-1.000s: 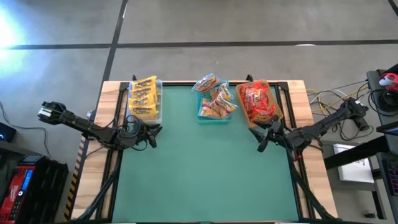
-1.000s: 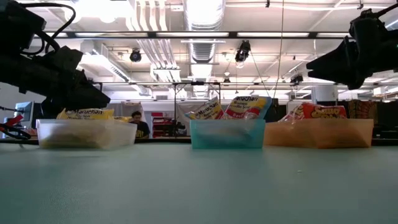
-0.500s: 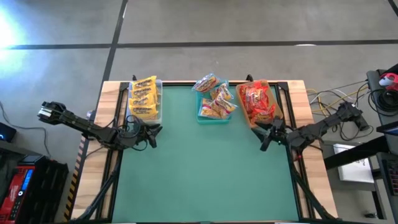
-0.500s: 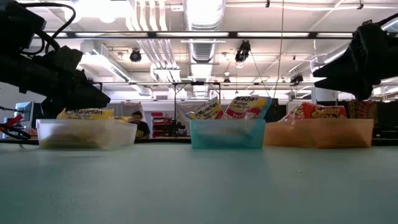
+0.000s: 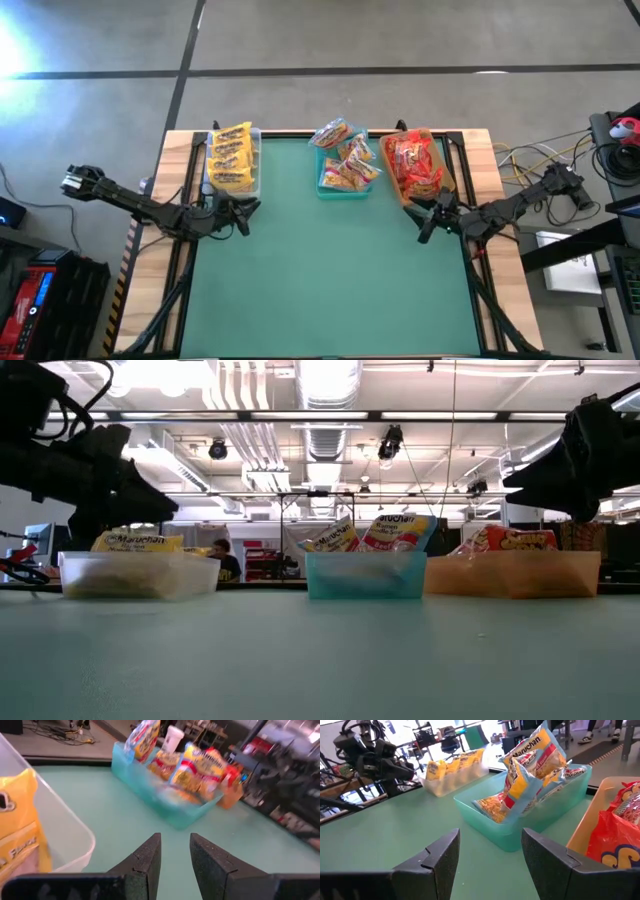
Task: Sort Maruchan noodles
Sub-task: Return to Home Position
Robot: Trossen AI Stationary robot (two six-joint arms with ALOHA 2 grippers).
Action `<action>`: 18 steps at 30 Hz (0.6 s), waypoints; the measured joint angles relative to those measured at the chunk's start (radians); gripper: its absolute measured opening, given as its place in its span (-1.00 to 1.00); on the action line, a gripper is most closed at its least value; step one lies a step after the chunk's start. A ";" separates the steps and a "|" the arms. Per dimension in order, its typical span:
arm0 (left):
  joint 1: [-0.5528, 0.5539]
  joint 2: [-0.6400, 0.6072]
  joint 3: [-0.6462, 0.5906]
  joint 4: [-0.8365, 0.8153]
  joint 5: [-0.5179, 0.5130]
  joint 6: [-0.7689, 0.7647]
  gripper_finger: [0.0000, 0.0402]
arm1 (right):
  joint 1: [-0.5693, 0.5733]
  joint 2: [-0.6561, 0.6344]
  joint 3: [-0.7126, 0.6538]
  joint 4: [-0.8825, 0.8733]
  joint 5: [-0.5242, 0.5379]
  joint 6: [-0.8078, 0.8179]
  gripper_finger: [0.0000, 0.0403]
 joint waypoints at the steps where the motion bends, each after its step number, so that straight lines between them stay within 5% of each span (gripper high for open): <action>1: 0.000 -0.018 0.000 0.000 0.000 0.000 -0.57 | 0.000 0.000 0.000 0.000 0.000 0.000 0.00; 18: 0.000 -0.324 0.000 0.003 -0.001 0.000 -0.57 | 0.000 0.000 0.000 0.000 0.000 0.000 0.00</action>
